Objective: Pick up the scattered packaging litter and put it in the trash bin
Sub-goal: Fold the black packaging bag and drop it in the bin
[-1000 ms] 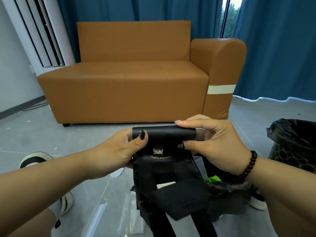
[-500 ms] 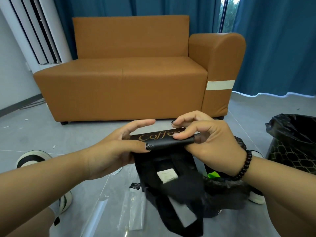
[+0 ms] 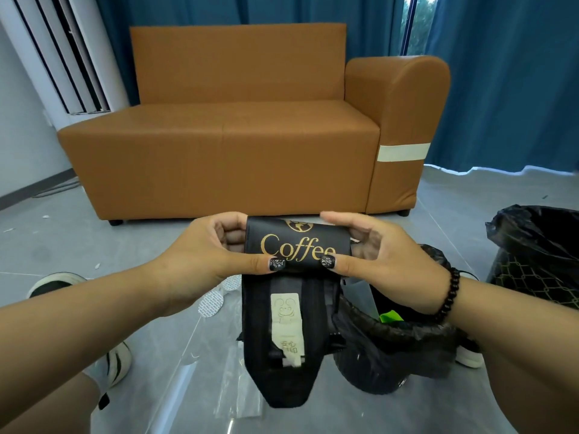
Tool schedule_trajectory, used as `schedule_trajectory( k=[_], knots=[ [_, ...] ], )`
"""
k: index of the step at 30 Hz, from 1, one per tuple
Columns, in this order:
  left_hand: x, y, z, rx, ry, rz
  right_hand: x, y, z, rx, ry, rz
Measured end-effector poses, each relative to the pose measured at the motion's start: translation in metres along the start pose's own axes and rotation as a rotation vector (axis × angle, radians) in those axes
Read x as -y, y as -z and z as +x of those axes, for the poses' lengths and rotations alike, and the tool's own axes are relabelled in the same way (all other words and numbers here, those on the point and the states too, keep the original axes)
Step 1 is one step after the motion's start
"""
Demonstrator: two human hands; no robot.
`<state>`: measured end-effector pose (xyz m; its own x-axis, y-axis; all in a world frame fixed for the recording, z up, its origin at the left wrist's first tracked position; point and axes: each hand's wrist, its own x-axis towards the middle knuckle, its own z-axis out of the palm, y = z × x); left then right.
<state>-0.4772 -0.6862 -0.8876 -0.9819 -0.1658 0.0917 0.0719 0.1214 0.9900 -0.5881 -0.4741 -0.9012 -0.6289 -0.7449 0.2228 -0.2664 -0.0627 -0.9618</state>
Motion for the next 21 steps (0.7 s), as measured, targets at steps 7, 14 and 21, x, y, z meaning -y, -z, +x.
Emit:
schedule_trajectory(
  k=[7, 14, 21],
  knots=[
    [-0.010, -0.009, -0.008, 0.087, 0.136, -0.093, 0.008, -0.004, -0.005, -0.036, 0.018, 0.089],
    [-0.010, -0.015, -0.012, 0.143, 0.325, -0.172, 0.013, -0.007, -0.007, -0.119, 0.220, -0.093],
    [-0.011, -0.015, -0.011, 0.263, 0.332, -0.259, 0.010, -0.008, -0.008, -0.140, 0.679, -0.589]
  ],
)
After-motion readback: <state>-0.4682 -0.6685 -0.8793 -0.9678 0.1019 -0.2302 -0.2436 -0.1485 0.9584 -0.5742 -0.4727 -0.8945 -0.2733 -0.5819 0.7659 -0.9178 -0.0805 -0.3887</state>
